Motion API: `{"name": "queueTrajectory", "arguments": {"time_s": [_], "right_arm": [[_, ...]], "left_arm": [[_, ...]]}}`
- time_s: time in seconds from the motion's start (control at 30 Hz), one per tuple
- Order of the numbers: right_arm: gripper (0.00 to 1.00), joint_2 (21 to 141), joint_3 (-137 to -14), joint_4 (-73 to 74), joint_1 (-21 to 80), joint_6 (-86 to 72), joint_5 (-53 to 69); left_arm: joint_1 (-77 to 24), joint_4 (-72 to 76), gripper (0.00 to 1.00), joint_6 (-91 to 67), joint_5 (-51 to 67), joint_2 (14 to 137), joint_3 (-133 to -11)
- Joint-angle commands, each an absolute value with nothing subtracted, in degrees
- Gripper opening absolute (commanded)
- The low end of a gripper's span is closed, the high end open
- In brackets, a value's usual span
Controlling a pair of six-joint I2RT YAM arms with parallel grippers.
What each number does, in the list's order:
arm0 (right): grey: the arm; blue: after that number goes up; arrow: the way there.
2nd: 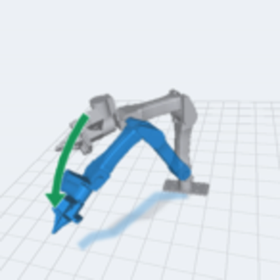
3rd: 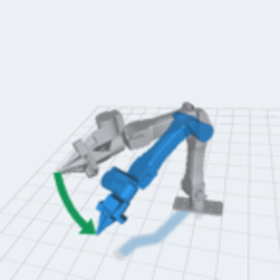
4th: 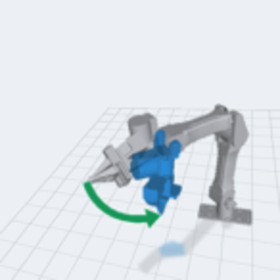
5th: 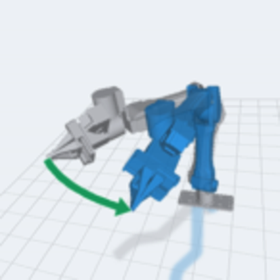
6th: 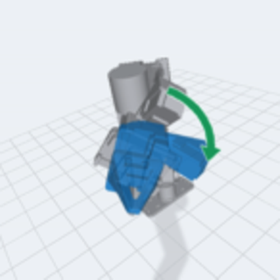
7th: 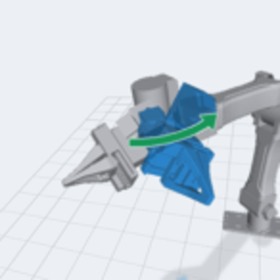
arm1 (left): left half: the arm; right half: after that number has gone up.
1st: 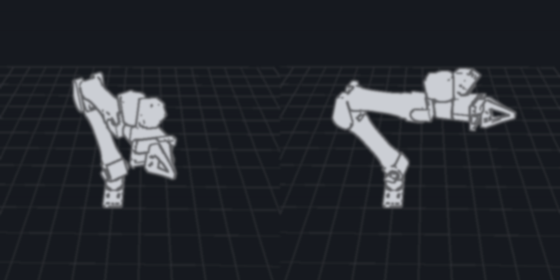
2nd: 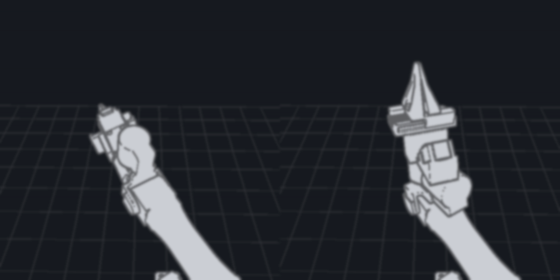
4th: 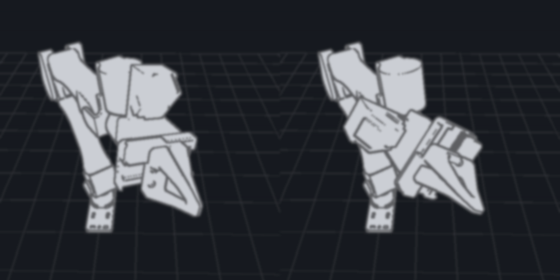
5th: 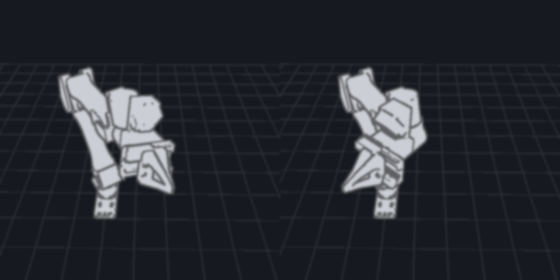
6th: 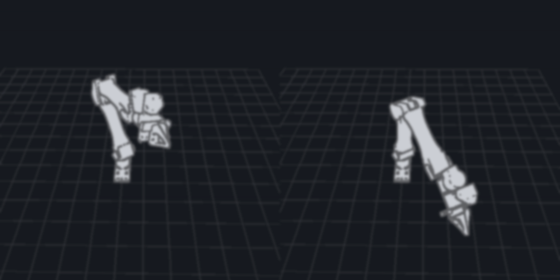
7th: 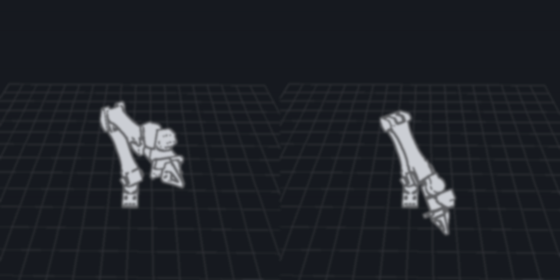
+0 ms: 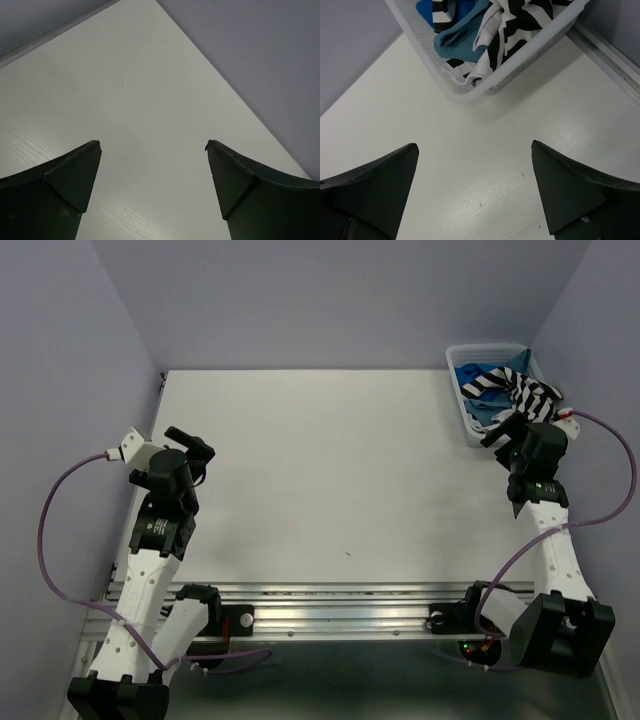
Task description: Fold and stack the tank tops
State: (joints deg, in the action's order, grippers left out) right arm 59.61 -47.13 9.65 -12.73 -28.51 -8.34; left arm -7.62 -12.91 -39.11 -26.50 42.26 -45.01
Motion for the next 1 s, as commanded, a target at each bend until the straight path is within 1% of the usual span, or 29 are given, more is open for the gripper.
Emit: {"name": "queueTrajectory", "arguments": {"time_s": [0.0,0.17,0.27,0.33,0.37,0.4,0.5,0.53,0.57,0.63,0.67,0.73,0.77,0.87,0.9,0.97], "right_arm": [[1.00,58.97,-48.16,6.15,-12.74,-27.86,-8.18],[1.00,60.81,-50.09,1.60,-12.74,-25.49,1.73],[1.00,64.76,-54.91,2.89,-10.82,-23.39,3.52],[1.00,70.38,-61.48,4.48,-7.66,-19.71,-1.64],[1.00,72.58,-63.87,5.09,-4.51,-18.38,-7.24],[1.00,77.38,-69.03,6.66,-3.70,-16.89,-9.30],[1.00,84.96,-77.23,8.78,-3.69,-15.13,-14.22],[1.00,90.30,-80.04,9.40,-3.69,-14.86,-16.41],[1.00,93.14,-86.51,10.36,-3.69,-14.51,-20.87],[1.00,98.85,-93.22,12.48,-3.69,-12.15,-25.20],[1.00,104.18,-99.26,13.35,-3.69,-11.17,-28.53],[1.00,109.57,-105.26,14.58,-3.69,-9.68,-31.45],[1.00,114.91,-111.30,15.98,-3.69,-9.41,-33.64],[1.00,122.41,-120.29,19.24,-3.69,-8.44,-35.85],[1.00,126.87,-122.93,19.60,-3.69,-8.26,-36.90],[1.00,130.94,-129.53,19.60,-4.21,-7.12,-41.02]], "left_arm": [[-7.47,-11.34,0.99,-39.02,-26.63,42.45,-45.44],[-7.47,-10.81,0.99,-38.67,-26.63,42.71,-45.35],[-7.47,-10.11,0.99,-38.76,-26.46,43.24,-45.53],[-7.47,-9.58,0.99,-38.76,-26.19,43.68,-45.53],[-7.47,-9.49,0.99,-38.76,-26.10,43.86,-45.70],[-7.47,-9.23,0.99,-38.50,-25.93,44.38,-45.79],[-7.47,-9.23,0.99,-38.06,-26.19,45.35,-46.14],[-7.47,-9.23,0.99,-37.97,-26.45,45.53,-46.14],[-7.47,-9.23,0.99,-37.88,-26.54,45.70,-46.14],[-7.38,-8.71,0.99,-37.71,-26.98,46.23,-46.06],[-7.47,-8.35,0.99,-37.62,-27.07,46.67,-46.05],[-7.38,-7.56,0.99,-37.27,-26.98,47.19,-46.23],[-7.30,-7.47,0.99,-37.18,-26.98,47.98,-46.58],[-7.38,-6.86,0.99,-36.65,-26.81,49.74,-47.20],[-7.38,-6.77,0.99,-36.56,-26.81,50.09,-47.37],[-7.38,-6.42,0.99,-36.21,-26.72,51.49,-47.98]]}}
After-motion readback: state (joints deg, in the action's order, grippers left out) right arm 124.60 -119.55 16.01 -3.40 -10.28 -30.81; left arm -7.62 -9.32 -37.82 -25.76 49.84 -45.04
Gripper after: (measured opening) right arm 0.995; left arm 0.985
